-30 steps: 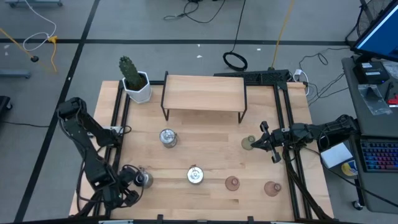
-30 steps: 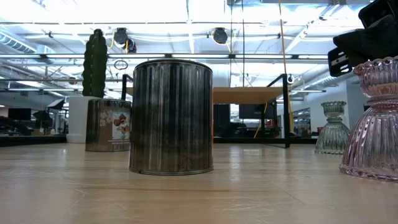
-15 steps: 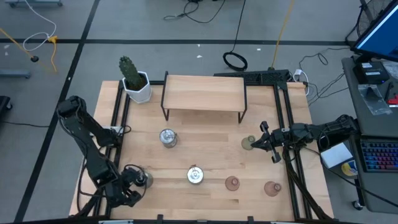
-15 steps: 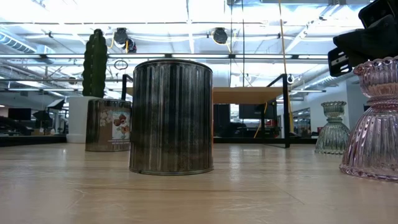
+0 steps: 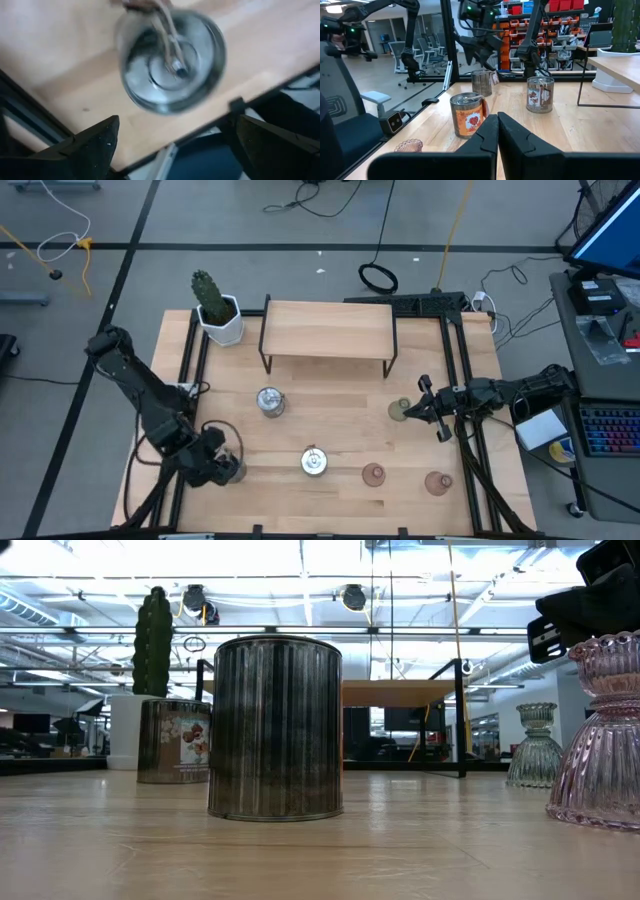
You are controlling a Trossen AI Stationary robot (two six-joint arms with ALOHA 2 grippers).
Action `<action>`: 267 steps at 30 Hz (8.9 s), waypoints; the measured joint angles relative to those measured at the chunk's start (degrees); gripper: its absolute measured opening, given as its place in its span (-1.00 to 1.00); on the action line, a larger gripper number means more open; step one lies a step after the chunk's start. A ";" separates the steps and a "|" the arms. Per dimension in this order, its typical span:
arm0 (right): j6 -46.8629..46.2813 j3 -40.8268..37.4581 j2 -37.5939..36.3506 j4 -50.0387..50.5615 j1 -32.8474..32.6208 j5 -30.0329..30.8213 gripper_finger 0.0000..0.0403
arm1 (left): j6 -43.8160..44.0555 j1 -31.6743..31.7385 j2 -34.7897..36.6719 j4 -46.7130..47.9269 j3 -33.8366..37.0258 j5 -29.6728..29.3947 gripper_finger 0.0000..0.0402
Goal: Pick & Place candle stick holders
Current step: Put the bottom left silver scented candle on the shelf
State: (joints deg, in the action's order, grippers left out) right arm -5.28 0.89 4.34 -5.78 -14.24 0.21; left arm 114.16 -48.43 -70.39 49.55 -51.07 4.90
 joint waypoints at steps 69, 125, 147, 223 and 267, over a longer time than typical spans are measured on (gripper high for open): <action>1.90 -0.02 0.02 0.00 0.00 0.20 -1.00 | -18.31 8.53 -5.51 2.83 1.53 3.15 0.99; -1.55 -0.01 0.02 0.00 0.00 -0.24 -0.99 | -21.17 7.93 -13.44 -3.20 1.40 5.99 0.81; -1.14 -0.02 0.02 -12.00 -0.02 3.87 -1.00 | -21.24 14.73 -4.40 -2.59 -8.90 -1.80 0.81; 17.55 50.16 60.03 0.15 -0.09 14.78 0.97 | -67.57 42.15 -35.06 16.67 -63.10 -7.53 0.81; 18.64 50.14 59.34 1.37 -1.03 23.82 0.99 | -70.53 44.92 -35.06 10.83 -63.04 -6.46 0.81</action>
State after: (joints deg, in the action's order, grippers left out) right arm 13.37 51.03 63.68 -4.41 -15.27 24.03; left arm 43.62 -3.51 -105.45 60.38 -114.10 -1.56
